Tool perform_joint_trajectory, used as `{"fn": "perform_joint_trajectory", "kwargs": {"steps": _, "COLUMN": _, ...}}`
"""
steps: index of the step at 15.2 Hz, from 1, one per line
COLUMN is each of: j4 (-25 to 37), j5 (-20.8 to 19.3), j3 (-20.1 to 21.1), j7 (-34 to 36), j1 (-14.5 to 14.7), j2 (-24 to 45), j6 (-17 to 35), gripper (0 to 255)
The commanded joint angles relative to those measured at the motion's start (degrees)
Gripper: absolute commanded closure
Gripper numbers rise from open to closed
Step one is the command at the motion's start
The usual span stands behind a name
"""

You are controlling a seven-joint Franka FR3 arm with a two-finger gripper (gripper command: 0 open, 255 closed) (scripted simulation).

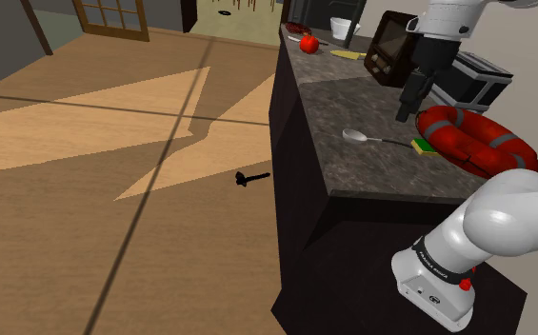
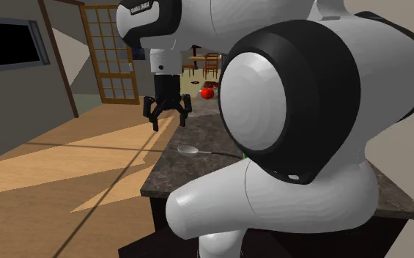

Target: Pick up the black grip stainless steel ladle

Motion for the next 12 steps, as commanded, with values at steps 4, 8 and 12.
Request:
{"fn": "perform_joint_trajectory", "kwargs": {"steps": 4, "j4": -5.1, "j5": -4.4, "j3": -3.2, "j7": -8.3, "j1": 0.6, "j2": -2.3, "j6": 4.6, "gripper": 0}}
{"fn": "perform_joint_trajectory", "kwargs": {"steps": 8, "j4": -10.8, "j5": -10.4, "j3": -8.1, "j7": -19.1, "j1": 1.0, "j2": -3.7, "j6": 11.9, "gripper": 0}}
{"fn": "perform_joint_trajectory", "kwargs": {"steps": 12, "j4": -15.0, "j5": -16.4, "j3": -13.8, "j7": -29.7, "j1": 1.2, "j2": -2.8, "j6": 20.4, "gripper": 0}}
